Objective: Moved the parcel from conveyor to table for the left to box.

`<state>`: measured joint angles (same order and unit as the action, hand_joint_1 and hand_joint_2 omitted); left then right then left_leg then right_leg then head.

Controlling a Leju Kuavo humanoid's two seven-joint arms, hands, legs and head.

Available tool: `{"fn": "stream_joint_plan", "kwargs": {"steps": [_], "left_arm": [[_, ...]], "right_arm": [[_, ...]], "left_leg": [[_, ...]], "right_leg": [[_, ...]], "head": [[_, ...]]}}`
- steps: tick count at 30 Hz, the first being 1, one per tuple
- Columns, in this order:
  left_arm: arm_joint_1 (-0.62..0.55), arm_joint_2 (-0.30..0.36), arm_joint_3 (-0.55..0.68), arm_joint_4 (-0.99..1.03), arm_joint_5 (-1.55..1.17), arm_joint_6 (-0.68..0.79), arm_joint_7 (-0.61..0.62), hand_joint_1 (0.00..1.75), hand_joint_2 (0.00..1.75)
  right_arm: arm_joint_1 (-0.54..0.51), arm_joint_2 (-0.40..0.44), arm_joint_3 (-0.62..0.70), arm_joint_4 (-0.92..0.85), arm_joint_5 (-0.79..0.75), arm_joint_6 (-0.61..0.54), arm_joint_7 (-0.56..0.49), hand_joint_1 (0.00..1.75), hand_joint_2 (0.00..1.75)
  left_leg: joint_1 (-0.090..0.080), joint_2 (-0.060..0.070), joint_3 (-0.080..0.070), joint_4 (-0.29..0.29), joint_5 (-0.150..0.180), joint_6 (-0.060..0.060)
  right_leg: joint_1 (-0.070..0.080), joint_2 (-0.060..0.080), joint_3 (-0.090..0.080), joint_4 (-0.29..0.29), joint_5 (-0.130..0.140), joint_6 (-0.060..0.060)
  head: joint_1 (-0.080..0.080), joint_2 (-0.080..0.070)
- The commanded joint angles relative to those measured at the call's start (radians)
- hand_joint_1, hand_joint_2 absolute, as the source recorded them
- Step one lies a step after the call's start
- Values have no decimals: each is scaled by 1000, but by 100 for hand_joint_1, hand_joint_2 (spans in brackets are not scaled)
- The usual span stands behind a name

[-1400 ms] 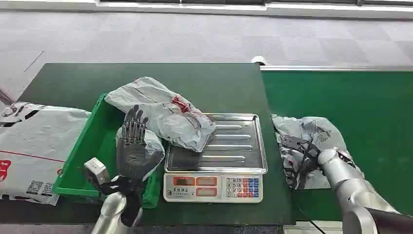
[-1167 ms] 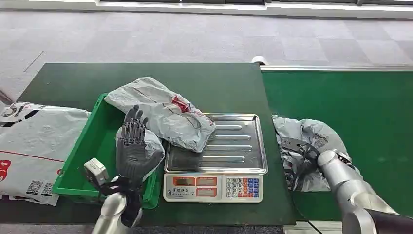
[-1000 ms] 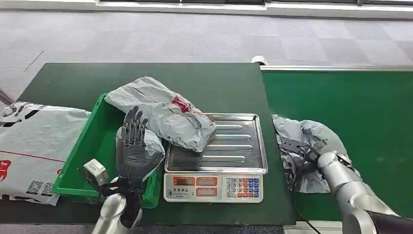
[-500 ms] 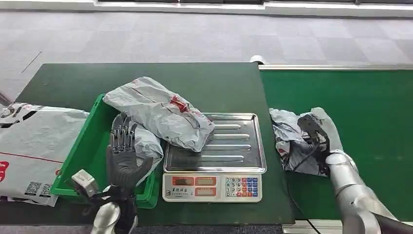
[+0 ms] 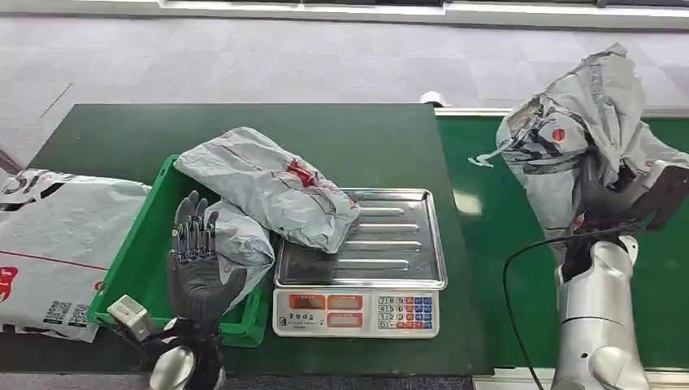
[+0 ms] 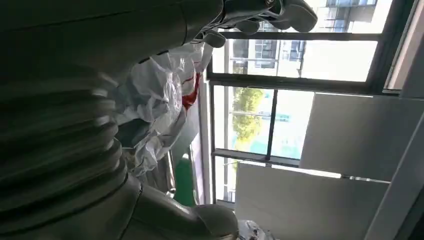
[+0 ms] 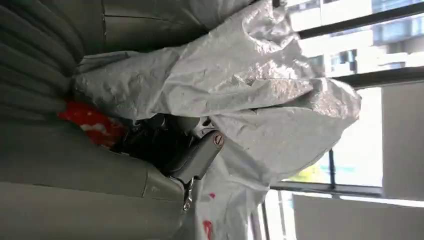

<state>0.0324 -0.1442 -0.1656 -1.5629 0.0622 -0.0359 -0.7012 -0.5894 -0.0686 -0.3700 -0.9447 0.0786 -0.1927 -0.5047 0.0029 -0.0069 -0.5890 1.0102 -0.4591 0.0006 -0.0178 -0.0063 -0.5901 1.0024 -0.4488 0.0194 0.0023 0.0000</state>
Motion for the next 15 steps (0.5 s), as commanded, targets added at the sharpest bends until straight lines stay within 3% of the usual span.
{"fn": "stream_joint_plan", "kwargs": {"steps": [1,7,8,9,15], "left_arm": [[-24,6,36,36,-8,-4,3,0,175],[-19,1,42,25,-16,-17,3,0,175],[-27,-2,47,25,-21,-21,3,0,175],[-32,-1,50,31,-20,-22,3,0,175],[-36,-1,51,34,-20,-23,3,0,175]], "right_arm": [[56,47,46,-224,-2,-24,-2,175,175],[92,40,100,-289,6,-24,-5,175,175],[97,22,178,-316,27,51,49,175,175],[84,36,193,-330,41,45,75,175,175],[75,39,203,-326,49,38,86,175,175]], "left_leg": [[1,4,2,-2,0,-1],[1,3,2,-2,0,-1],[0,2,1,-1,0,-1],[1,3,1,-2,0,-1],[1,5,1,-1,0,-1]], "right_leg": [[1,3,1,-2,1,-2],[1,3,1,-2,1,-2],[1,2,0,-1,0,-1],[1,3,0,-2,1,-2],[1,5,-1,0,1,-2]], "head": [[0,0],[0,0],[0,0],[0,0],[0,0]]}}
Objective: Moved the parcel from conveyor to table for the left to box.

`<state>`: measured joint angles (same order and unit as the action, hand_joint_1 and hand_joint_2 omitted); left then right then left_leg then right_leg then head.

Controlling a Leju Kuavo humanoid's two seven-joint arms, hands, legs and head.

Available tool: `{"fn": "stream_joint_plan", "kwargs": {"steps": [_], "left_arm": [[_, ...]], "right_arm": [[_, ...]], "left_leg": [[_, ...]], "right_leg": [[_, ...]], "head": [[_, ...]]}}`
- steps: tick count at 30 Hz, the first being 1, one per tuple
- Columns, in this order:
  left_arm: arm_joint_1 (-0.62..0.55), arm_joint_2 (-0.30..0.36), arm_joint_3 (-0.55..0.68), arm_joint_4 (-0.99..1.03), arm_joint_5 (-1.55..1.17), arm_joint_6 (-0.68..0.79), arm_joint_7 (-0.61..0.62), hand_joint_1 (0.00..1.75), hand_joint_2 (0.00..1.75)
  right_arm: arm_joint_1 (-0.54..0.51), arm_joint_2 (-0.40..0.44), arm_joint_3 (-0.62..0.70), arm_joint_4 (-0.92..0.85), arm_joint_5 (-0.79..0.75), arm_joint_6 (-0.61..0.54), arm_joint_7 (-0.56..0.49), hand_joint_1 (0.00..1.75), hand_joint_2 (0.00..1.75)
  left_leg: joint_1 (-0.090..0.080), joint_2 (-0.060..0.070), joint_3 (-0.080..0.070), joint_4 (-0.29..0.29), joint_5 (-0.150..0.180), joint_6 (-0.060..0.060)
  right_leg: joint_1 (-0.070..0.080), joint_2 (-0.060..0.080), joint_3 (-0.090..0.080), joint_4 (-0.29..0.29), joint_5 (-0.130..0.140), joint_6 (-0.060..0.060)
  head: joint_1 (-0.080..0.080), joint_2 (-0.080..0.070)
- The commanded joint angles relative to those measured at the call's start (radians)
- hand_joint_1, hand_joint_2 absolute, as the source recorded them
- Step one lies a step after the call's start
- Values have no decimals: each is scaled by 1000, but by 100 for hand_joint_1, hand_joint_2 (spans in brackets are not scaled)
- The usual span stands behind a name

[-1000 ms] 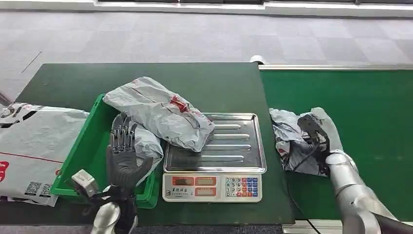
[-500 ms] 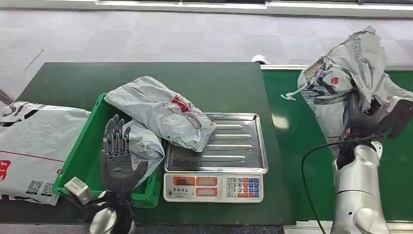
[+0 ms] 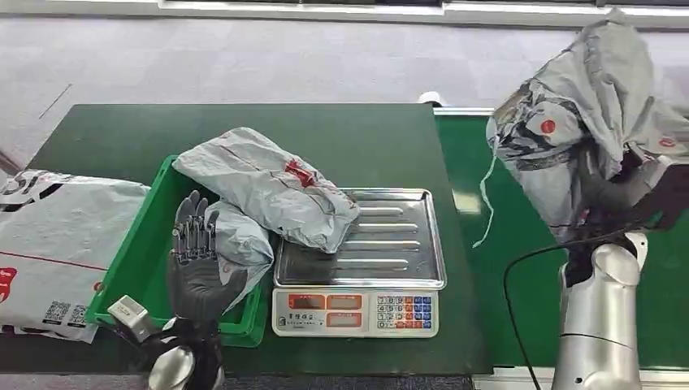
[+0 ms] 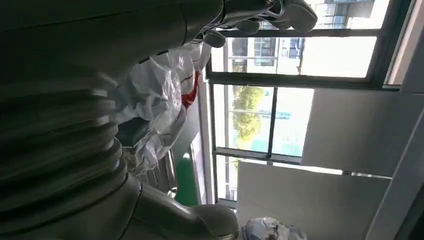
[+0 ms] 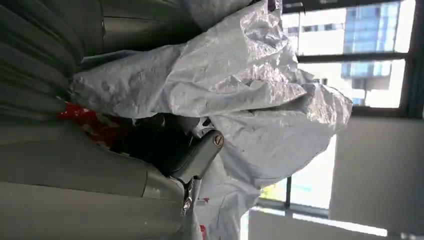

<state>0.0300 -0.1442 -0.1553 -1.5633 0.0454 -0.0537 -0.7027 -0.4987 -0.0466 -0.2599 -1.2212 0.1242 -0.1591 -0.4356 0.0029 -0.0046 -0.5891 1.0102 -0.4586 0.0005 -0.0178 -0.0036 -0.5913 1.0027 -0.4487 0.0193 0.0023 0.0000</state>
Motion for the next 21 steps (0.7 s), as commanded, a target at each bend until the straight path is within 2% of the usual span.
{"fn": "stream_joint_plan", "kwargs": {"steps": [1,2,3,5,7,8,9,12,14,16,17,21], "left_arm": [[-34,-1,41,35,-3,-5,5,0,175],[-34,-1,41,35,-3,-5,5,0,175],[-35,1,42,32,-7,-3,5,0,175],[-50,10,48,39,-10,-3,5,0,175],[-77,12,54,60,-6,-10,5,0,175],[-91,11,56,68,-3,-11,5,0,175],[-103,9,56,75,-3,-11,8,0,175],[-146,2,55,104,-2,-8,9,0,175],[-164,-2,66,103,0,5,15,0,175],[-172,-1,82,90,5,14,27,0,175],[-175,-1,90,80,7,17,35,0,175],[-160,-2,155,19,13,45,53,0,175]], "right_arm": [[-16,17,93,-50,4,4,17,175,175],[-16,17,93,-50,4,4,17,175,175],[-27,-8,133,-21,17,71,58,175,175],[-134,-18,264,112,153,186,174,175,175],[-242,37,314,263,176,240,188,175,175],[-304,61,368,361,212,265,202,175,0],[-338,83,379,414,195,302,203,175,0],[-464,156,431,643,145,448,217,175,0],[-505,195,480,730,158,483,234,175,0],[-514,223,505,763,166,494,244,175,0],[-520,233,519,783,169,508,250,175,0],[-518,296,630,860,222,598,297,175,0]], "left_leg": [[0,1,0,0,0,-1],[0,1,1,-1,0,-1],[1,0,1,-1,1,-1],[0,2,1,0,0,0],[0,8,1,0,-1,0],[0,11,0,0,-1,0],[-1,18,0,0,-1,-1],[0,17,-1,-1,1,-2],[0,15,-1,-1,2,-3],[1,16,0,-1,4,-5],[1,9,-2,0,4,-4],[4,11,0,-2,5,-6]], "right_leg": [[0,2,0,0,0,-1],[0,1,0,-1,0,-1],[1,0,1,-1,1,-2],[1,1,0,-1,1,-1],[0,8,-2,0,2,-2],[0,11,-3,1,3,-1],[-1,18,-5,3,4,-2],[0,16,-5,2,5,-3],[0,14,-6,3,6,-4],[1,16,-7,2,7,-5],[2,9,-5,3,5,-4],[4,12,-5,2,7,-6]], "head": [[0,0],[0,0],[0,0],[0,0],[0,0],[0,0],[0,0],[0,0],[0,0],[0,0],[0,0],[0,0]]}}
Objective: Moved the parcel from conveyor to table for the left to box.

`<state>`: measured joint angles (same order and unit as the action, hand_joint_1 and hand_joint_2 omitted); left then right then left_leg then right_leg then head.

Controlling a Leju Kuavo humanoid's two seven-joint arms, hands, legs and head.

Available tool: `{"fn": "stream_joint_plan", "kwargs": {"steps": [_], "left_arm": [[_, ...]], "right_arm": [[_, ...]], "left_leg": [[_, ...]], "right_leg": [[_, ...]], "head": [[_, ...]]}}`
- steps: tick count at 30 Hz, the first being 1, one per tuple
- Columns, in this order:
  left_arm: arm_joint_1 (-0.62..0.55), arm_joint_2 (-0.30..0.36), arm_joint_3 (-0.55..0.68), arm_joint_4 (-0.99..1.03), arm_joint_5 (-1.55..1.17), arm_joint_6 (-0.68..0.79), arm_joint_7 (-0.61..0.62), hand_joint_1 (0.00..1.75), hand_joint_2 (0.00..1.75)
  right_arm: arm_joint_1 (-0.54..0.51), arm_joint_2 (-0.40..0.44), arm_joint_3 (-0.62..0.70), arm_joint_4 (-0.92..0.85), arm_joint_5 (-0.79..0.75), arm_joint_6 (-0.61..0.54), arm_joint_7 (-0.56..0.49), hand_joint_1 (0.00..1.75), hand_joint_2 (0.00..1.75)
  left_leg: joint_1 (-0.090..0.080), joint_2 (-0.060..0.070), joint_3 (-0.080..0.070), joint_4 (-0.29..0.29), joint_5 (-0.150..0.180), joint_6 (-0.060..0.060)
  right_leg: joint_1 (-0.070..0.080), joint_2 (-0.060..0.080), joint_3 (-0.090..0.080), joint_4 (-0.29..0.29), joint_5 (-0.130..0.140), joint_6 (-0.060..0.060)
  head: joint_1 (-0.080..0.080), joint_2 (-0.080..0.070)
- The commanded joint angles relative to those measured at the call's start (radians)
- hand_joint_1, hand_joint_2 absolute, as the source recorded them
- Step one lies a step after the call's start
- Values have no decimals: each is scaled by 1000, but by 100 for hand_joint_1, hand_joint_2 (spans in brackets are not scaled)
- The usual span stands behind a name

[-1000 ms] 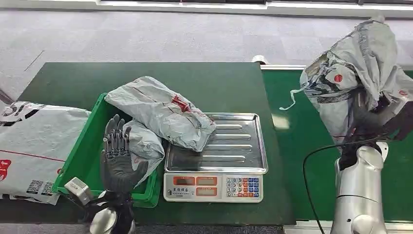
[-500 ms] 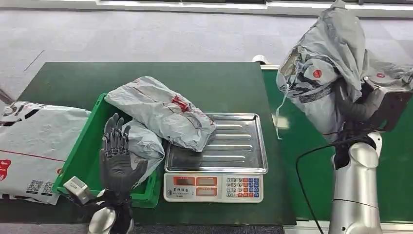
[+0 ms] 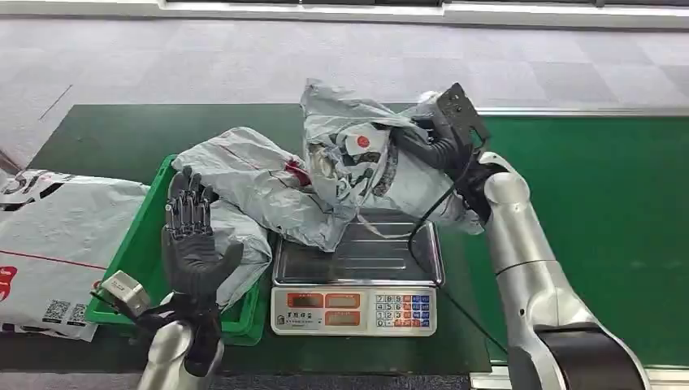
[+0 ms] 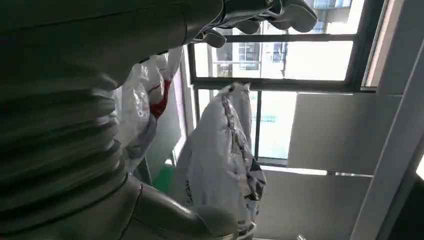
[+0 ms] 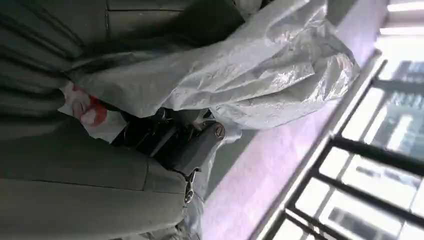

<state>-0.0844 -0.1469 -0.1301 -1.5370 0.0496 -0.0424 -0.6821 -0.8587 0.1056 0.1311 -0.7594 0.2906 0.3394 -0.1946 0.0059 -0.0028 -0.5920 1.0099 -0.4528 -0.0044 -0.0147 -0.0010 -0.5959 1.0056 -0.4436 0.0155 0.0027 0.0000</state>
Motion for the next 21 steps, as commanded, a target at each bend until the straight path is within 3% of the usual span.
{"fn": "stream_joint_plan", "kwargs": {"steps": [1,9,21], "left_arm": [[-32,-7,159,-34,7,43,35,0,175],[-30,-19,223,-99,-7,51,45,0,175],[-22,-23,255,-136,-24,76,30,0,175]], "right_arm": [[-145,156,270,407,70,111,57,175,0],[-105,166,353,394,63,179,15,175,0],[-96,172,456,399,78,216,25,175,0]], "left_leg": [[0,7,2,-2,-1,-1],[2,1,-1,0,0,-1],[1,2,0,-1,0,-1]], "right_leg": [[0,7,0,-1,1,-2],[1,1,-1,0,-1,-2],[1,2,-2,-1,0,-3]], "head": [[0,0],[0,0],[0,0]]}}
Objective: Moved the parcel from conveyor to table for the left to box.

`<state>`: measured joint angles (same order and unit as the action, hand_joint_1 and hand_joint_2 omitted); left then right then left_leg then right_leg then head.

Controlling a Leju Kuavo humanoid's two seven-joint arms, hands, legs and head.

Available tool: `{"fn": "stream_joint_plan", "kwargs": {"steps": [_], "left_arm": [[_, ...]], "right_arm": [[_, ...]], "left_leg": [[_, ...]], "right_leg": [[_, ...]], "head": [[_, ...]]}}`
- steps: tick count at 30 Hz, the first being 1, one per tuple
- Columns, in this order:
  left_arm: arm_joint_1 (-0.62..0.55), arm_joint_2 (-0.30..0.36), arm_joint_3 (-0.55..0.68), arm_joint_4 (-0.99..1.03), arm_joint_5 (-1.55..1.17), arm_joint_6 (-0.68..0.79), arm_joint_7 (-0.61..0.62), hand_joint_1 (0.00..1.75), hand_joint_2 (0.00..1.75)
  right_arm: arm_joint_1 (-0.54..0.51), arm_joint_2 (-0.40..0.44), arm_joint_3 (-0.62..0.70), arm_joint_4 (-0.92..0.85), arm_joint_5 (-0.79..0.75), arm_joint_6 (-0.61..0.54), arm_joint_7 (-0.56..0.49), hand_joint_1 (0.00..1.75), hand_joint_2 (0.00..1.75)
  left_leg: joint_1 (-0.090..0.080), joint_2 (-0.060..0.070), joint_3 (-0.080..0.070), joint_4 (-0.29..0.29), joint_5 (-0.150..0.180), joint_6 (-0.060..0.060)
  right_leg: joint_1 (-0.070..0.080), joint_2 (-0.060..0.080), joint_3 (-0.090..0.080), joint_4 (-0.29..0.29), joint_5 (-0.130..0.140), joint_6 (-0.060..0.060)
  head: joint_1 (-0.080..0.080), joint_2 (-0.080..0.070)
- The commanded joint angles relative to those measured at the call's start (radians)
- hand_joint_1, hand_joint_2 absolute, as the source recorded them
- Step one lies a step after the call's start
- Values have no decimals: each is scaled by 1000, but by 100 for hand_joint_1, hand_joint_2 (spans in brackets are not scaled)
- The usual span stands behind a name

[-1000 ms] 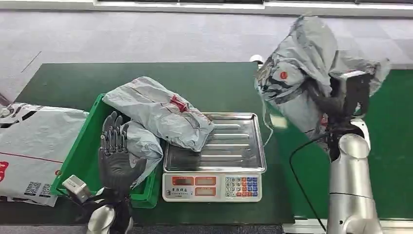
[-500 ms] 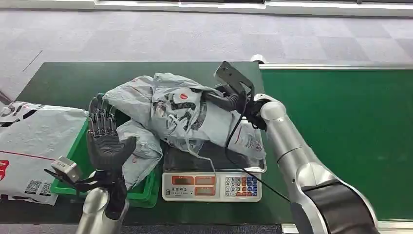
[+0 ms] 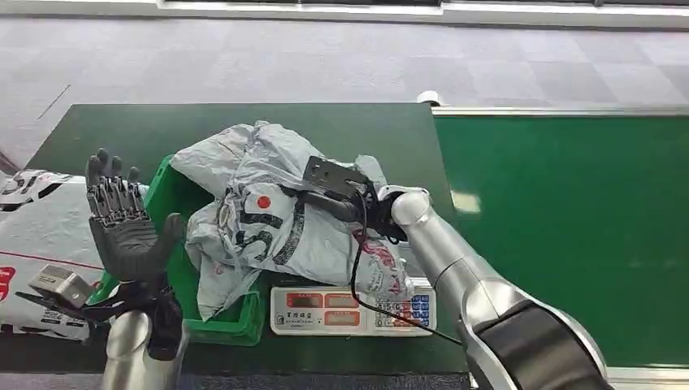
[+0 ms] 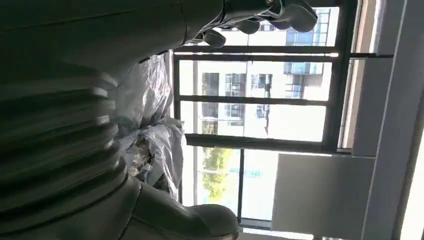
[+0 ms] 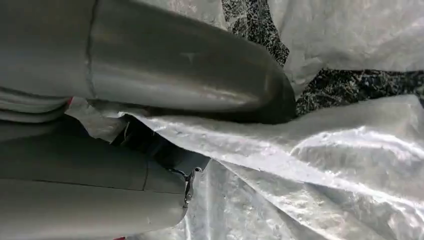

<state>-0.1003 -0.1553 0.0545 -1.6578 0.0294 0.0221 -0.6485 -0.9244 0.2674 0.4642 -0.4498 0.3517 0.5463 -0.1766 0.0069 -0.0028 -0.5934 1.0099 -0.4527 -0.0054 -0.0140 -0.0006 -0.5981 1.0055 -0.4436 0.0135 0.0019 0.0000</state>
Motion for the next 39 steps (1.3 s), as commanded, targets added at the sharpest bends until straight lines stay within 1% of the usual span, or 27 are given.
{"fn": "stream_joint_plan", "kwargs": {"steps": [1,3,4,8,12,13,14,16,17,18,19,21,23,26,27,28,29,30,31,32,33,34,35,37,38,39], "left_arm": [[-4,-19,74,-22,-4,13,-4,0,175],[0,-29,97,-58,-7,24,-7,0,175],[1,-29,101,-74,-19,26,-8,0,175],[1,-28,102,-88,-28,25,-3,0,175],[33,-17,81,-123,-80,43,-3,0,175],[54,-15,65,-146,-116,66,-14,0,175],[60,-12,59,-156,-126,69,-19,0,175],[76,-1,19,-188,-184,98,-14,0,175],[70,20,-17,-193,-211,104,-12,0,175],[59,33,-37,-190,-229,113,2,0,175],[39,52,-66,-174,-272,132,50,0,175],[6,80,-114,-135,-308,119,112,0,175],[-32,93,-160,-82,-357,94,155,0,175],[-46,91,-168,-58,-365,95,158,0,175],[-60,105,-194,-33,-402,56,206,0,175],[-67,99,-197,-21,-402,56,206,0,175],[-92,106,-226,20,-440,28,237,0,175],[-103,101,-232,40,-446,30,238,0,175],[-103,101,-232,40,-446,30,238,0,175],[-113,108,-247,57,-469,26,250,0,175],[-126,114,-264,77,-491,19,266,0,175],[-142,117,-282,98,-506,6,277,0,175],[-171,122,-322,133,-552,-10,301,0,175],[-187,109,-337,157,-563,-4,309,0,175],[-198,106,-351,169,-572,-9,315,0,175],[-205,101,-362,180,-576,-13,318,0,175]], "right_arm": [[-32,9,133,87,24,5,6,0,0],[-27,11,133,86,17,-16,3,0,0],[-22,10,131,76,14,-50,-6,0,0],[-20,10,119,71,2,-65,-13,0,0],[-26,8,103,27,1,-231,-21,0,0],[-19,4,93,-13,7,-320,-35,0,0],[-19,3,90,-26,6,-329,-36,0,0],[18,-17,56,-132,5,-423,-28,0,0],[49,-29,24,-205,-1,-473,-40,0,0],[64,-40,1,-248,-9,-487,-44,0,0],[93,-52,-31,-320,-19,-499,-42,0,0],[150,-72,-90,-448,-26,-552,-72,0,0],[213,-90,-146,-585,-31,-582,-97,0,0],[234,-99,-154,-628,-30,-576,-98,0,0],[258,-91,-185,-671,-26,-636,-146,0,0],[265,-94,-187,-686,-25,-634,-142,0,0],[294,-96,-213,-747,-34,-659,-160,0,0],[309,-102,-217,-779,-33,-658,-155,0,0],[309,-102,-217,-779,-33,-658,-155,0,0],[321,-104,-225,-803,-33,-663,-156,0,0],[337,-102,-236,-835,-34,-669,-158,0,0],[351,-101,-245,-864,-38,-675,-162,0,0],[372,-102,-262,-908,-39,-678,-162,0,0],[383,-105,-267,-931,-38,-676,-158,0,0],[387,-103,-271,-940,-39,-674,-155,0,0],[392,-102,-276,-949,-47,-665,-157,0,0]], "left_leg": [[0,2,2,-2,0,0],[1,1,2,-2,0,0],[0,2,1,-1,0,0],[0,2,1,-1,0,0],[0,2,1,-1,0,0],[1,3,1,-1,0,0],[0,3,0,-1,0,0],[1,3,1,-1,0,0],[1,2,0,-1,0,0],[1,0,0,0,0,0],[1,-2,0,-1,0,0],[1,-4,0,-1,1,0],[1,-8,-1,-1,2,0],[1,-9,0,-2,2,0],[0,-6,-1,-1,2,0],[0,-4,-1,-1,1,0],[0,-5,0,-2,1,0],[0,-3,-1,-1,1,0],[0,-7,-1,-2,2,0],[0,-7,-1,-2,2,0],[0,-4,-1,0,1,0],[0,-7,-1,-1,2,0],[0,-6,0,-2,2,0],[0,-4,-1,0,1,0],[0,-7,-1,-1,2,0],[0,-4,-2,0,1,0]], "right_leg": [[1,1,1,-2,0,-1],[1,1,1,-2,0,-1],[1,1,0,-1,0,-1],[1,1,0,-1,0,-1],[1,2,-1,-1,0,-1],[1,2,0,-1,1,-1],[0,2,-1,0,0,-1],[1,3,0,-1,1,-1],[1,1,-1,-1,0,-1],[1,0,-1,0,0,-1],[2,-3,0,-2,0,-1],[1,-5,0,-2,-1,-1],[1,-9,1,-2,-1,-1],[1,-10,2,-3,-1,-1],[1,-7,0,-2,0,-1],[0,-4,0,-1,0,-1],[0,-6,1,-3,0,-1],[0,-5,-1,-2,0,-1],[0,-9,1,-3,0,-1],[0,-9,0,-3,0,-2],[0,-6,-1,-2,0,-1],[0,-9,1,-3,-1,-1],[1,-8,1,-3,0,-1],[0,-6,-2,-2,0,-1],[0,-9,-1,-3,0,-2],[0,-6,-2,-1,0,-1]], "head": [[0,0],[0,0],[0,0],[0,0],[0,0],[0,0],[0,0],[0,0],[0,0],[0,0],[0,0],[0,0],[0,0],[0,0],[0,0],[0,0],[0,0],[0,0],[0,0],[0,0],[0,0],[0,0],[0,0],[0,0],[0,0],[1,0]]}}
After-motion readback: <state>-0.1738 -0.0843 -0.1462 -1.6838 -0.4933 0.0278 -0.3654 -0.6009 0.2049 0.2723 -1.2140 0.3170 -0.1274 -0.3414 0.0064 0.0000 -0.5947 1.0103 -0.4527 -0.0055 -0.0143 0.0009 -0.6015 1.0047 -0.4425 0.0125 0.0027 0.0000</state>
